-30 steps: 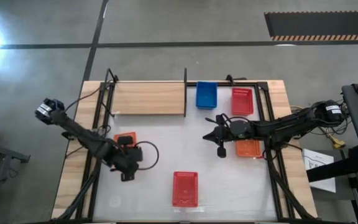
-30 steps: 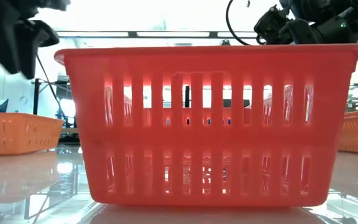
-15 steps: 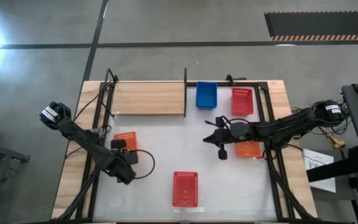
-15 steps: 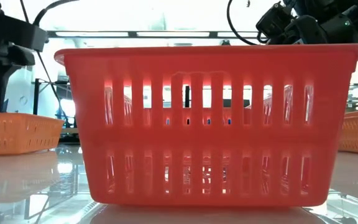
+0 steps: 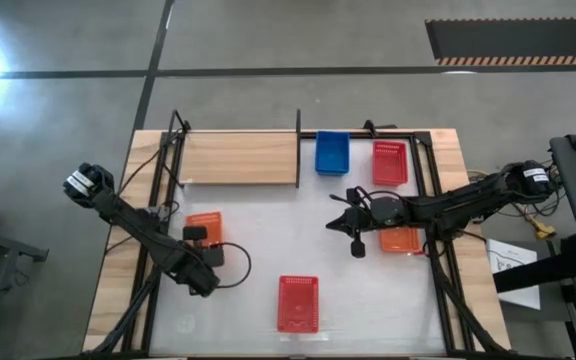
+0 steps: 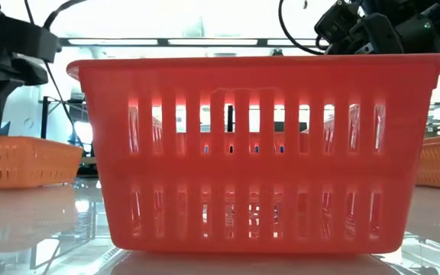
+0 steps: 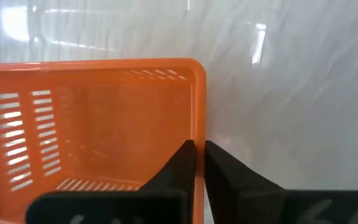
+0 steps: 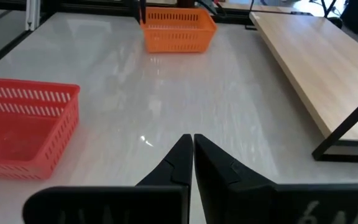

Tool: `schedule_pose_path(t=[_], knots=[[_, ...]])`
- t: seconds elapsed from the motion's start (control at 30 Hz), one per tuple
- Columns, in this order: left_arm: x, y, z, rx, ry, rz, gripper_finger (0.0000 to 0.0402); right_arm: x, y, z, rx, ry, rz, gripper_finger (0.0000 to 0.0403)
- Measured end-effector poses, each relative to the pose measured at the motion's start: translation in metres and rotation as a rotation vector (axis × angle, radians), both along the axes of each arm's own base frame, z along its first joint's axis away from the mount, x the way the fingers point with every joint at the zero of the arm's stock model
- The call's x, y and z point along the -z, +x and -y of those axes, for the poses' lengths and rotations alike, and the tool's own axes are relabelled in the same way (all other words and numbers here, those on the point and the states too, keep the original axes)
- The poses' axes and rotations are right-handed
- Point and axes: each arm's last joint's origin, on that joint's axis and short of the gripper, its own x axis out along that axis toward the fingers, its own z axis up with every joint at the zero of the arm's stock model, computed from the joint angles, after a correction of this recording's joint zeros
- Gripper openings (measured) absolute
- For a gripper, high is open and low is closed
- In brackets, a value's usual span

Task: Stack baskets on shelf by color
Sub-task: Stack the left orange bin on top of the right orange bins

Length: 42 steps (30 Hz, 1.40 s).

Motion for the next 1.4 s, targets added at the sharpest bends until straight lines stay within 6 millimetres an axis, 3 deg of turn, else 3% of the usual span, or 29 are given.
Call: schedule_pose_path(t=[0.23, 0.57, 0.93, 1.13, 1.4], knots=[[-0.017, 0.029, -0.007, 0.049, -0.019, 0.147, 0.0002, -0.003, -0.001, -0.002, -0.004, 0.008, 0.015, 0.0008], [-0.043, 0.104, -0.042, 0.143, -0.12, 0.61, 0.0, -0.023, -0.005, -0.02, -0.052, -0.007, 0.098, 0.0008], [-0.027, 0.164, -0.056, 0.258, -0.002, 0.604, 0.0, -0.026, -0.009, -0.045, -0.07, -0.02, 0.108, 0.0009], [-0.02, 0.183, -0.062, 0.28, 0.031, 0.672, 0.0, -0.027, -0.011, -0.053, -0.063, -0.028, 0.114, 0.0009], [-0.021, 0.184, -0.068, 0.263, 0.036, 0.69, 0.0033, -0.031, -0.011, -0.056, -0.066, -0.024, 0.127, 0.0008]])
